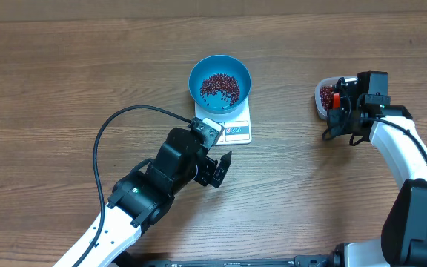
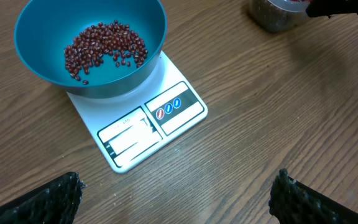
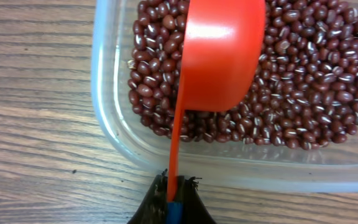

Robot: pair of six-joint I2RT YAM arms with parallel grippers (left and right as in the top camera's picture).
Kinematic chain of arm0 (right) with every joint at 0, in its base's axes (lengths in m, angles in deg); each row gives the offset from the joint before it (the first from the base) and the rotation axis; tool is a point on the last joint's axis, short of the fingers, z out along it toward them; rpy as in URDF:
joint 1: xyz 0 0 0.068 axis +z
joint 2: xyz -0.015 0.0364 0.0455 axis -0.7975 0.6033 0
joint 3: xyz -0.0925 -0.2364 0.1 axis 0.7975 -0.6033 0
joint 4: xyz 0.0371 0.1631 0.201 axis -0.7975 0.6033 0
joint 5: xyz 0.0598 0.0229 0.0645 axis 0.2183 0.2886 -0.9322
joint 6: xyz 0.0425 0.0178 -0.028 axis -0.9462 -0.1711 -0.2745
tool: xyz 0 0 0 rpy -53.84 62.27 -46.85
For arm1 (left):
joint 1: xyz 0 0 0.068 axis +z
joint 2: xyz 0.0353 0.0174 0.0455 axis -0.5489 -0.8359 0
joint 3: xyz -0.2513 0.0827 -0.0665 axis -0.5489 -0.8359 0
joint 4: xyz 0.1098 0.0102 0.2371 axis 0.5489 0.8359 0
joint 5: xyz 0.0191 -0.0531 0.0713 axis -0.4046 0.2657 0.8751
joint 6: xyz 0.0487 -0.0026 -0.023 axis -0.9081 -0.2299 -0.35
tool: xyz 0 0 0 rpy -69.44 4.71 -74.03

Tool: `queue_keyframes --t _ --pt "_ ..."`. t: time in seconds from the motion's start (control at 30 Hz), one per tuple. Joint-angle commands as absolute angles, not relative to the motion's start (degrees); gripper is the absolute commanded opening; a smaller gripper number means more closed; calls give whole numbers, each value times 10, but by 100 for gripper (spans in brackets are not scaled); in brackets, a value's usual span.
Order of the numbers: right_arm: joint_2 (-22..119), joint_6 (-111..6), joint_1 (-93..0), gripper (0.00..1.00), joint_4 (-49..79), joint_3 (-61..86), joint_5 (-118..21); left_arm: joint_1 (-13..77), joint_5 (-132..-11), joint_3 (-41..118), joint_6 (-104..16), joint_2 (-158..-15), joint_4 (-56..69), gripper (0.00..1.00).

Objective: Scoop item into bowl and weigh 150g on scale
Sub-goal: 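Lower the red scoop into the beans with the right gripper, then scoop beans and lift the filled scoop out of the container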

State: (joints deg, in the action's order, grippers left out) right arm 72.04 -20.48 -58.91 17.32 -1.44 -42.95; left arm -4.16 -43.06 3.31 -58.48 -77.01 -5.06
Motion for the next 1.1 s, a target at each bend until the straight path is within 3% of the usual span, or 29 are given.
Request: queue_keyframes --t 0.0,1.07 --pt "731 -202 -588 4 156 -13 -471 -39 -435 47 -587 -771 -53 100" --pt "731 -202 -704 4 163 -13 -692 -39 -433 47 -587 -771 -53 100"
